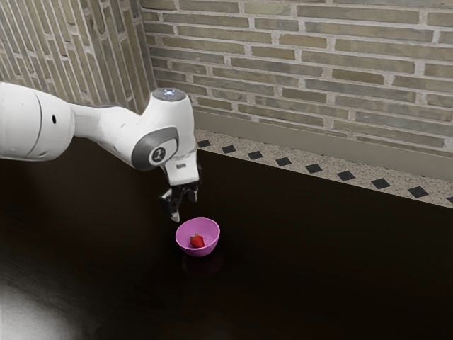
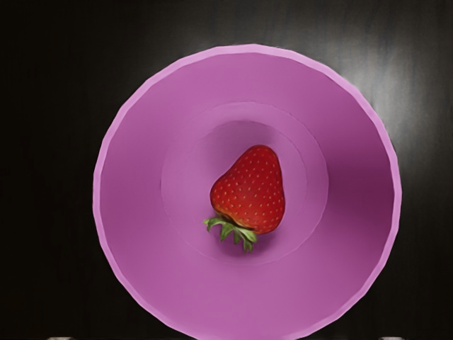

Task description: Take strawberry from the bowl

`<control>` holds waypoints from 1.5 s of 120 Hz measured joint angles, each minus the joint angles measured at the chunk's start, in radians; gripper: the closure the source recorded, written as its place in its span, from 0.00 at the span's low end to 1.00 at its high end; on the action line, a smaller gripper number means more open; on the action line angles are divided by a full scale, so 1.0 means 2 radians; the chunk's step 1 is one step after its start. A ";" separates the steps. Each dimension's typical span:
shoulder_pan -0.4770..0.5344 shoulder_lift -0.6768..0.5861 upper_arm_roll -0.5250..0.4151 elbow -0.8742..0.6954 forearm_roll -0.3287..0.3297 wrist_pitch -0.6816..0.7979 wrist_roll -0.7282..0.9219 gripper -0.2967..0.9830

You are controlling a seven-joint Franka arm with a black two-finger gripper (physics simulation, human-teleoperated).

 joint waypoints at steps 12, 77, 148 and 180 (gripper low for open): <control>-0.001 0.009 -0.007 -0.005 -0.005 0.006 0.032 0.41; 0.002 0.052 -0.018 -0.012 -0.018 0.040 0.132 0.48; -0.001 0.082 -0.018 0.004 -0.019 0.062 0.167 0.72; -0.033 -0.005 -0.020 -0.009 -0.023 0.054 0.169 0.79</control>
